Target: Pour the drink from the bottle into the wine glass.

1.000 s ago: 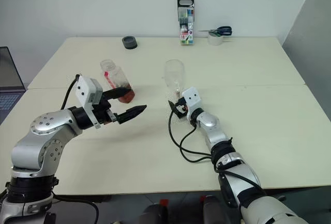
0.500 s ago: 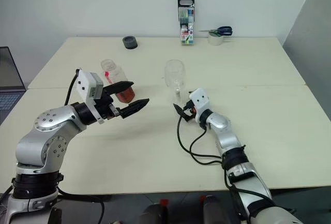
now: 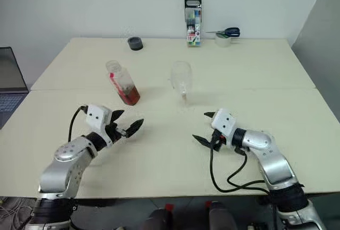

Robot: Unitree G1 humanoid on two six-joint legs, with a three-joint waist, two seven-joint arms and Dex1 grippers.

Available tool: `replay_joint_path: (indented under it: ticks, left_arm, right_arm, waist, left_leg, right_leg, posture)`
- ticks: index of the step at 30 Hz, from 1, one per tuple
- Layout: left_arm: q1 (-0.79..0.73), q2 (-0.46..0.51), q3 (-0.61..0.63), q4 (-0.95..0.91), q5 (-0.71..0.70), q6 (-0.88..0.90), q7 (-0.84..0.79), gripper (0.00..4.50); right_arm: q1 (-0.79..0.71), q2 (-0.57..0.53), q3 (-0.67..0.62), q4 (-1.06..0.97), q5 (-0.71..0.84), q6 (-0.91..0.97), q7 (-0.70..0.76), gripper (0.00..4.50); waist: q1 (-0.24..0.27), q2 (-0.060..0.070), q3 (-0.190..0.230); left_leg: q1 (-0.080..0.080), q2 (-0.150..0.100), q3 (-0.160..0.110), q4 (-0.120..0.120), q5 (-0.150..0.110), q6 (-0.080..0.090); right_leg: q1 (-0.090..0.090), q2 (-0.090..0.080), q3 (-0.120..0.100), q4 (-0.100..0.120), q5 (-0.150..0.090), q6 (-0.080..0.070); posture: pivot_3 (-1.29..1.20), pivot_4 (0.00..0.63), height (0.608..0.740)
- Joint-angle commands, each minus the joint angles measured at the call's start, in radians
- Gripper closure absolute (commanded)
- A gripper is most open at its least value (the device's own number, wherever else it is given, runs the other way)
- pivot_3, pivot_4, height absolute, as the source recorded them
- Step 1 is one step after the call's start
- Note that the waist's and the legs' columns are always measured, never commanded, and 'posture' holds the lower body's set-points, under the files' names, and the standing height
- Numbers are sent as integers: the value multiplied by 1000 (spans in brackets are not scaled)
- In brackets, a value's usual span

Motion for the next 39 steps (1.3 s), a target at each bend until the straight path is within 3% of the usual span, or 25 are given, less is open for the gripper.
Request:
replay_joint_path:
  ticks: [1, 6, 15, 39]
  left_arm:
    - [-7, -12, 23, 23, 34, -66, 42, 0]
    - [-110, -16, 50, 179, 50, -133, 76, 0]
    - [-236, -9, 27, 347, 74, -221, 42, 0]
    - [-569, 11, -3, 751, 138, -343, -54, 0]
  right_arm:
    - [9, -31, -8, -163, 88, 83, 45, 37]
    - [-23, -23, -36, -268, 224, 243, 29, 37]
    - [-71, -13, -32, -265, 249, 334, -55, 37]
    - [-114, -5, -1, -283, 214, 322, -145, 37]
  waist:
    - [8, 0, 0]
    - [26, -1, -1]
    - [29, -2, -1]
    - [28, -3, -1]
  left_leg:
    - [0, 0, 0, 0, 0, 0]
    - [0, 0, -1, 0, 0, 0]
    - [-1, -1, 0, 0, 1, -2]
    - [-2, -2, 0, 0, 2, -3]
  right_leg:
    - [0, 0, 0, 0, 0, 0]
    - [1, 0, -1, 0, 0, 0]
    - [0, 0, -1, -1, 0, 0]
    - [0, 0, -3, -1, 0, 0]
  posture:
    - [0, 150, 740]
    - [0, 150, 740]
    - [0, 150, 740]
    - [0, 150, 740]
